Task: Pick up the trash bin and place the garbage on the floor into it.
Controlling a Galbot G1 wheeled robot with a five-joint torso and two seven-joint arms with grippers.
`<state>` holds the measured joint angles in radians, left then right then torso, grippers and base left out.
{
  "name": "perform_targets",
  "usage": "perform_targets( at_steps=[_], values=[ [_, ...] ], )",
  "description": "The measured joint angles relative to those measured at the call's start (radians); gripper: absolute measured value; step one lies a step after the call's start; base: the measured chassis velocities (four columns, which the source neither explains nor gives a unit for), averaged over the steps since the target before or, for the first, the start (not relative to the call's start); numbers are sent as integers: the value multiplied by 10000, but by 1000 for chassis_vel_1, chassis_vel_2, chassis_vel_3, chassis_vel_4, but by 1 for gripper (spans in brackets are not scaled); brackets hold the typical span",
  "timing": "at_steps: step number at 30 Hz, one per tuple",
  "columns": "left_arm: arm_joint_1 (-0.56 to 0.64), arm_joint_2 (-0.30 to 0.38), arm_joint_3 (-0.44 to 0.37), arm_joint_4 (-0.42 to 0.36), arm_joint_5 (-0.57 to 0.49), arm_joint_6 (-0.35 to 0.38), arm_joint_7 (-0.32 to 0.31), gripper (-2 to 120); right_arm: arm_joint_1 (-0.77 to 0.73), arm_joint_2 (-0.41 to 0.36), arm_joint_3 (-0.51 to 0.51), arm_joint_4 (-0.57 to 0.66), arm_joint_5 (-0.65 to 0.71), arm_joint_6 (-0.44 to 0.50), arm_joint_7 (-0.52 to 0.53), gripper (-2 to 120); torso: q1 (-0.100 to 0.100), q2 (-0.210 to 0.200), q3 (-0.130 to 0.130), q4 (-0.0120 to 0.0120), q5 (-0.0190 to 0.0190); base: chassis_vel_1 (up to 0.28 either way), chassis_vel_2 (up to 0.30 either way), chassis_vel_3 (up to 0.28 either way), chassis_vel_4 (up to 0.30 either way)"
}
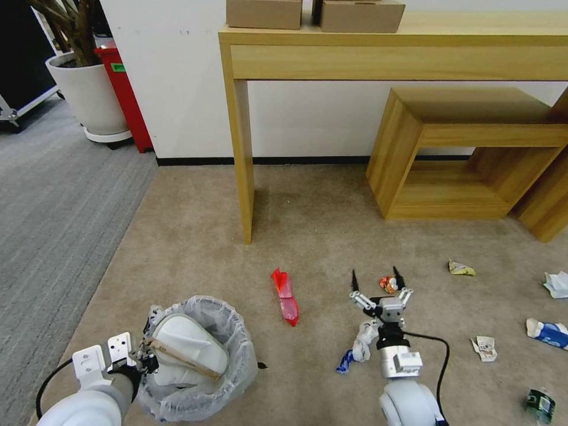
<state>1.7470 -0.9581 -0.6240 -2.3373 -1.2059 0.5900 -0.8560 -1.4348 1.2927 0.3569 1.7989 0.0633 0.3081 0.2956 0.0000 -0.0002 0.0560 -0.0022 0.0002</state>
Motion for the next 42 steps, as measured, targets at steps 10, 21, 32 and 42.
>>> perform_targets(
  at_steps=[10,21,32,42],
  values=[
    [-27,-37,-133,9,485,51,525,0,484,-1683,61,-2,2186,-2374,397,100,0,0,0,2,-4,0,0,0,0],
    [225,-99,-273,-3,562,94,534,0,484,-2855,-907,189,6279,-5706,2705,100,0,0,-1,2,-5,0,0,0,0],
    [512,-244,-247,81,886,98,482,0,654,-3236,-1169,3,7075,-7970,2073,100,0,0,0,2,-4,0,0,0,0],
    [481,-235,-182,250,921,96,412,0,1741,-2916,-1946,-1398,7244,-8002,1350,100,0,1,0,1,-3,0,0,0,0]
  ],
)
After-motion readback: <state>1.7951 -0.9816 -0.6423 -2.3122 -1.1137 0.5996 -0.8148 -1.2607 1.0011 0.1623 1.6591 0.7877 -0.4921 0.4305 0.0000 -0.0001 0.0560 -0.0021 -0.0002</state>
